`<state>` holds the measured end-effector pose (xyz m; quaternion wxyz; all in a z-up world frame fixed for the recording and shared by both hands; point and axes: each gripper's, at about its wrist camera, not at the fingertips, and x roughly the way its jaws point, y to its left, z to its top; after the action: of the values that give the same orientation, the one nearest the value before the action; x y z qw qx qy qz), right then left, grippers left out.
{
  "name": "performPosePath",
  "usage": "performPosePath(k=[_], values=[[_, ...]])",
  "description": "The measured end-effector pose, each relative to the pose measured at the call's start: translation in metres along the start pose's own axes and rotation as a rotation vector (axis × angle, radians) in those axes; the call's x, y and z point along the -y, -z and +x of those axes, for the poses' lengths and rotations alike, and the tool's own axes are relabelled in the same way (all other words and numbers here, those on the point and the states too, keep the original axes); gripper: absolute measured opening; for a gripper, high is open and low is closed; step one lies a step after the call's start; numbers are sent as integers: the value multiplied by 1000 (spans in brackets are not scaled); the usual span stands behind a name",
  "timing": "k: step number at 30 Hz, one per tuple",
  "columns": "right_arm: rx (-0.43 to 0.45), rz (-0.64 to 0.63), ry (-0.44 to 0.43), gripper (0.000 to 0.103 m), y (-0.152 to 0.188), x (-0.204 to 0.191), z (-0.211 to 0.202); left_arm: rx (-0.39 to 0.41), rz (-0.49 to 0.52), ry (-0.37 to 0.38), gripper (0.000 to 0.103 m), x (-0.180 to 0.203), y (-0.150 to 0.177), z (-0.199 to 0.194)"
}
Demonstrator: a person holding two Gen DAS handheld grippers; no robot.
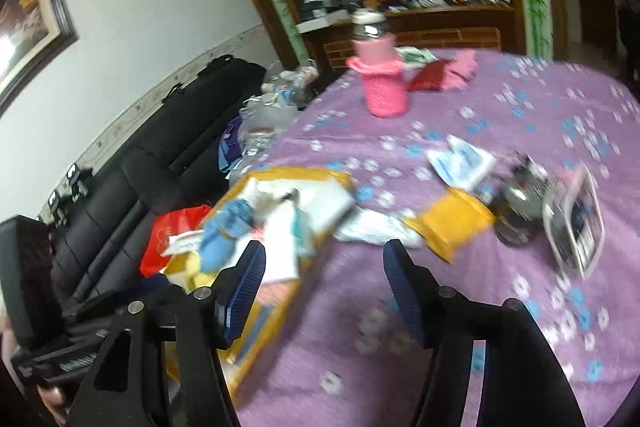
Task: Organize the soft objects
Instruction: 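Lower the toy and pen into the tray and open both tools, then grasp the yellow packet with the right tool while the left tool grasps a small white packet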
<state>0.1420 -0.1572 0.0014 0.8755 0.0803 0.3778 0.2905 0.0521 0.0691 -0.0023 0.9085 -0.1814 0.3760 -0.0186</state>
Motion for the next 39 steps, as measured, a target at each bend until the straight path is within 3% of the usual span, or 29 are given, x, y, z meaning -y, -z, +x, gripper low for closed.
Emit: performPosePath(k=[8, 14, 20, 29, 31, 35, 39], values=[[-11, 134, -8, 62, 12, 80, -32, -65, 132, 123, 63, 64, 0, 14], [-88, 209, -35, 62, 2, 113, -14, -115, 176, 125, 63, 90, -5, 39], [-174, 280, -12, 61, -29, 107, 40, -88, 201, 128, 63, 92, -6, 34], [-235, 371, 200, 61, -58, 106, 111, -70, 163, 100, 63, 66, -4, 25], [-253, 396, 193, 60, -57, 109, 123, -66, 161, 105, 63, 63, -6, 24], [-232, 291, 230, 48, -55, 96, 122, -68, 176, 114, 63, 65, -9, 25], [-228, 273, 173, 43, -43, 100, 101, -76, 235, 121, 63, 77, -12, 29]])
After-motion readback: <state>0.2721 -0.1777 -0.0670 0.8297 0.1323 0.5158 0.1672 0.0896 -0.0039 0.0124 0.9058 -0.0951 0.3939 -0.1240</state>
